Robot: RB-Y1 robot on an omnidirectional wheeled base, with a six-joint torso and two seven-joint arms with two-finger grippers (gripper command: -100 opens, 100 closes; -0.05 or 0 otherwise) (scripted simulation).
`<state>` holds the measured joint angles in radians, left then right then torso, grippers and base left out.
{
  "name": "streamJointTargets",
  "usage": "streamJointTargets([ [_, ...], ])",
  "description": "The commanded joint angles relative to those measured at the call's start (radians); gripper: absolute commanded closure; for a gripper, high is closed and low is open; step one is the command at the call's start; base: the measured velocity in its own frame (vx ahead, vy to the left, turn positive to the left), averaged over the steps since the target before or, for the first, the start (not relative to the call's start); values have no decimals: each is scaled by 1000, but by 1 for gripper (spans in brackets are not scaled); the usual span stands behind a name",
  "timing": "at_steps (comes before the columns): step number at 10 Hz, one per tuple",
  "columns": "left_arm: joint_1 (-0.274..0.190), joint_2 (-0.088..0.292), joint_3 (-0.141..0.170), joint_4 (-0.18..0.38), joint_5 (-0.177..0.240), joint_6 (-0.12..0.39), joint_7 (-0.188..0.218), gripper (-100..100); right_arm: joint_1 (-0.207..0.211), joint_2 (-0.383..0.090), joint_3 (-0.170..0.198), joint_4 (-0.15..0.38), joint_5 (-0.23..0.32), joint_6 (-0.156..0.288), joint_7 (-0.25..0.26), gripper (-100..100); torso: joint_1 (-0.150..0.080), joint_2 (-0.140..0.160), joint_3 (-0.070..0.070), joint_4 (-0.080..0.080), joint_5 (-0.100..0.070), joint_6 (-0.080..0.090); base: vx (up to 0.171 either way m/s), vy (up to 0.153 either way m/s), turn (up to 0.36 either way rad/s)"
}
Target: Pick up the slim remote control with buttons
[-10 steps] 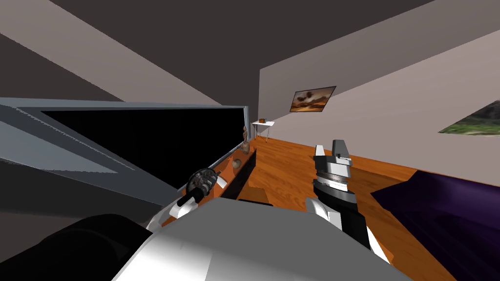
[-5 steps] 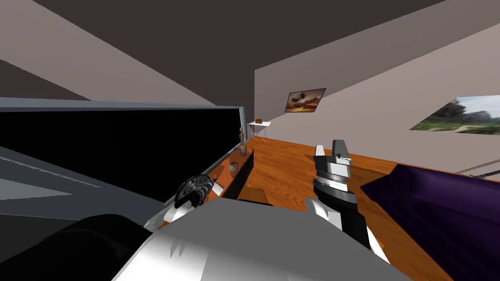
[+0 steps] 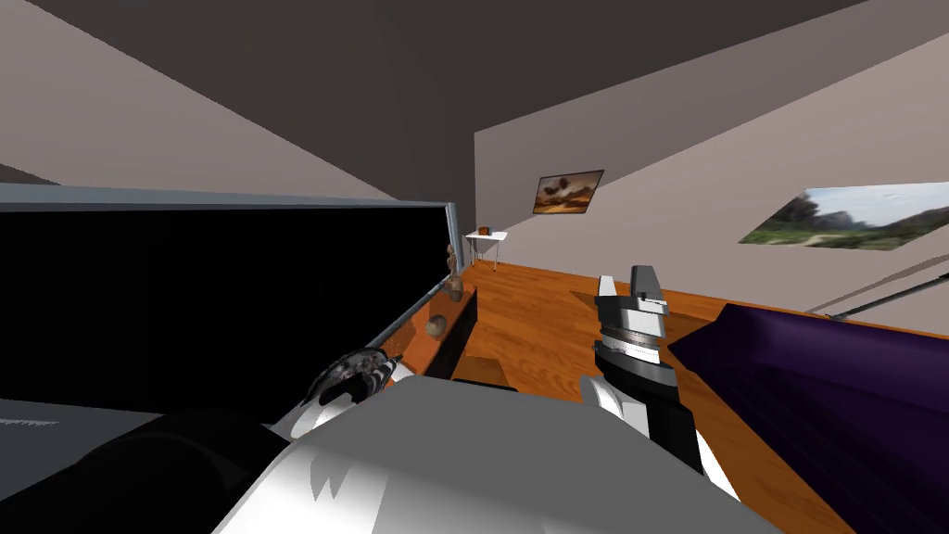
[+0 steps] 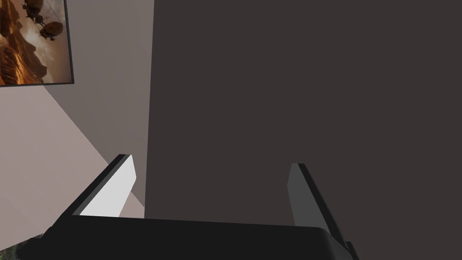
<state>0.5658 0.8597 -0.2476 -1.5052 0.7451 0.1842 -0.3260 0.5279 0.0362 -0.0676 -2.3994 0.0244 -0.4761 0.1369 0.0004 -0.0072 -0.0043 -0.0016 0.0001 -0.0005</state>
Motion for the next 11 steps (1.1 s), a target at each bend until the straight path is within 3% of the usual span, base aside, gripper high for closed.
streamJointTargets([
  [1, 9, 3, -9, 29, 40, 46, -17, -100, 0, 0, 0, 0, 0, 0, 0, 0, 0, 0, 0, 0, 0, 0, 82, 23, -135],
  [2, 16, 7, -20, 56, 72, 73, -31, -100, 0, 0, 0, 0, 0, 0, 0, 0, 0, 1, 1, 0, 0, 0, 130, 15, -189],
  [3, 16, 7, -20, 56, 74, 78, -31, -100, 0, 0, 0, 0, 0, 0, 0, 0, 0, -1, 0, 0, 0, 0, 102, 25, -64],
  [6, 36, 13, -51, 127, 170, 169, -70, -100, 0, 0, 0, 0, 0, 0, 0, 0, 1, -1, -1, 0, 0, 0, 124, 41, -171],
  [7, 36, 13, -51, 127, 170, 170, -70, -100, 0, 0, 0, 0, 0, 0, 0, 0, 1, -2, -1, 0, 0, 0, 95, 34, -49],
  [9, 47, 15, -69, 168, 225, 223, -93, -100, 0, 0, 0, 0, 0, 0, 0, 0, -1, 1, 1, 0, 0, 0, 88, 26, -124],
  [11, 52, 15, -78, 185, 249, 246, -103, -100, 0, 0, 0, 0, 0, 0, 0, 0, 0, 1, 0, 0, 0, 0, 76, 29, -79],
])
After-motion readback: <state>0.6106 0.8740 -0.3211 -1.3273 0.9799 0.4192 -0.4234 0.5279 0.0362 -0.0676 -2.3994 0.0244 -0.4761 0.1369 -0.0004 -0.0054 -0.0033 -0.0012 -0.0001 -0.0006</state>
